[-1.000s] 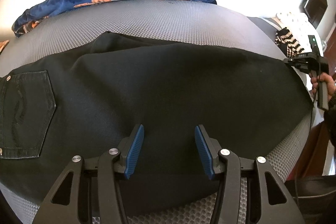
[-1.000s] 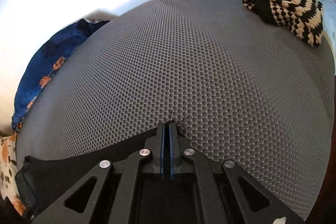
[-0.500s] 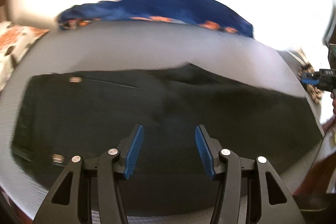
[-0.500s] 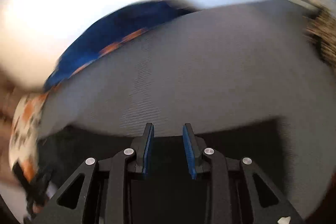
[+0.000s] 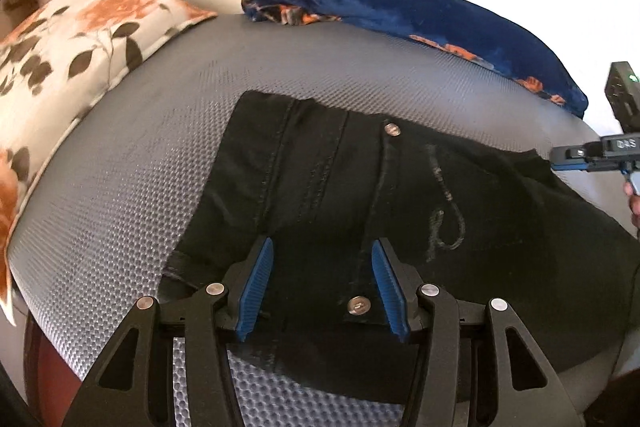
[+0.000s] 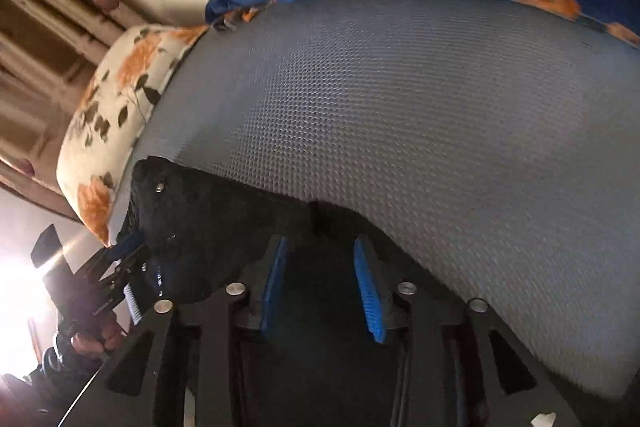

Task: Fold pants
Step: 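Press and smooth the folded jeans with both tools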

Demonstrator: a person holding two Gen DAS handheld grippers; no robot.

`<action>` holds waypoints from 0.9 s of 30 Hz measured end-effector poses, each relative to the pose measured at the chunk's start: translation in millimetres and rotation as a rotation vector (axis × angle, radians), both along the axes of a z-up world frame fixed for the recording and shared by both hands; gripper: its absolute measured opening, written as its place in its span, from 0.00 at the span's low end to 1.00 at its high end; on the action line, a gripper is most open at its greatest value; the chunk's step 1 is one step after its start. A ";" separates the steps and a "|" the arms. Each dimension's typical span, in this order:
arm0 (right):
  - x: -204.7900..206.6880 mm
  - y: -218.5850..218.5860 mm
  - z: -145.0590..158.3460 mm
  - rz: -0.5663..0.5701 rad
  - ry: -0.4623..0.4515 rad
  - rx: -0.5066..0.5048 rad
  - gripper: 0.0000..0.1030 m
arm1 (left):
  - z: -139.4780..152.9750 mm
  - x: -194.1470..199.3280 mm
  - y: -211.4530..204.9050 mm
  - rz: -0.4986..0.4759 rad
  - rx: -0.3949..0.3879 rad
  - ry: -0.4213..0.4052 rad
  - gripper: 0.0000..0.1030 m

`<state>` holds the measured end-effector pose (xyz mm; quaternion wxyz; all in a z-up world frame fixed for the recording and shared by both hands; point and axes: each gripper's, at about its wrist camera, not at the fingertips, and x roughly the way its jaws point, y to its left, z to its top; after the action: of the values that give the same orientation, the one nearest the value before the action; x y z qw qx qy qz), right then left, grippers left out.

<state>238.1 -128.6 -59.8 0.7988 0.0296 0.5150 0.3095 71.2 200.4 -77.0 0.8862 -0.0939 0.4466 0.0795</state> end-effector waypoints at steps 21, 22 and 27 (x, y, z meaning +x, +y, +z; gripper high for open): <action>20.8 31.9 -18.2 -0.018 -0.073 -0.071 0.16 | -3.9 -0.8 -2.1 -0.043 0.042 -0.013 0.52; 19.7 29.2 -13.9 -0.031 -0.062 -0.059 0.26 | -1.9 0.2 -2.4 -0.039 0.044 -0.003 0.52; -9.2 4.5 25.2 -0.109 -0.131 -0.028 0.37 | 22.9 -0.5 -8.2 -0.026 0.073 -0.036 0.52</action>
<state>228.9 -124.2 -34.6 0.8467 0.0263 0.4636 0.2598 70.7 192.2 -54.1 0.8980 -0.0570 0.4283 0.0828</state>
